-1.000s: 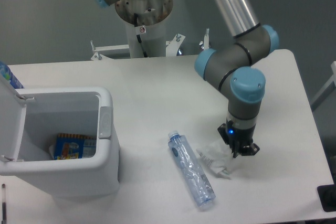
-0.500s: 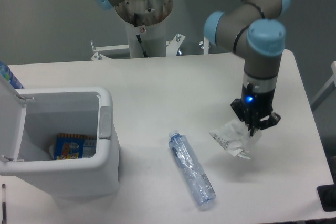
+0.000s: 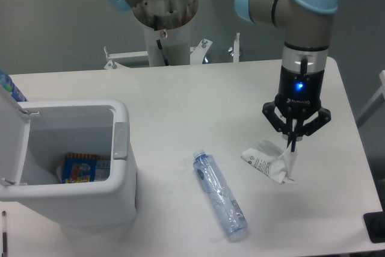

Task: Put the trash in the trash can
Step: 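Lift the gripped white bag up off the table, then carry the white bag over the trash bin and open the gripper, then move the open gripper back over the clear water bottle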

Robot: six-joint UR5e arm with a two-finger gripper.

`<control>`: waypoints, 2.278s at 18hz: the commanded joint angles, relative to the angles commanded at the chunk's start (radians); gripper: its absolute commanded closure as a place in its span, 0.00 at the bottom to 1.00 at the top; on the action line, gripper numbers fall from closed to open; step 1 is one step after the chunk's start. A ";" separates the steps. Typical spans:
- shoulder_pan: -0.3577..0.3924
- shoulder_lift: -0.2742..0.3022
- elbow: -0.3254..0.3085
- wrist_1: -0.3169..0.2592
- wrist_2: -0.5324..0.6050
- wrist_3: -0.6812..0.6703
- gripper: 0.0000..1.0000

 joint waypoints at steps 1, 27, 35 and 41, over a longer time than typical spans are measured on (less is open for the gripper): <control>-0.002 0.015 0.003 0.000 -0.006 -0.026 1.00; -0.561 0.215 -0.107 0.012 -0.009 -0.480 0.23; -0.539 0.207 -0.063 0.011 -0.014 -0.509 0.00; -0.332 0.082 -0.003 0.011 0.006 -0.689 0.00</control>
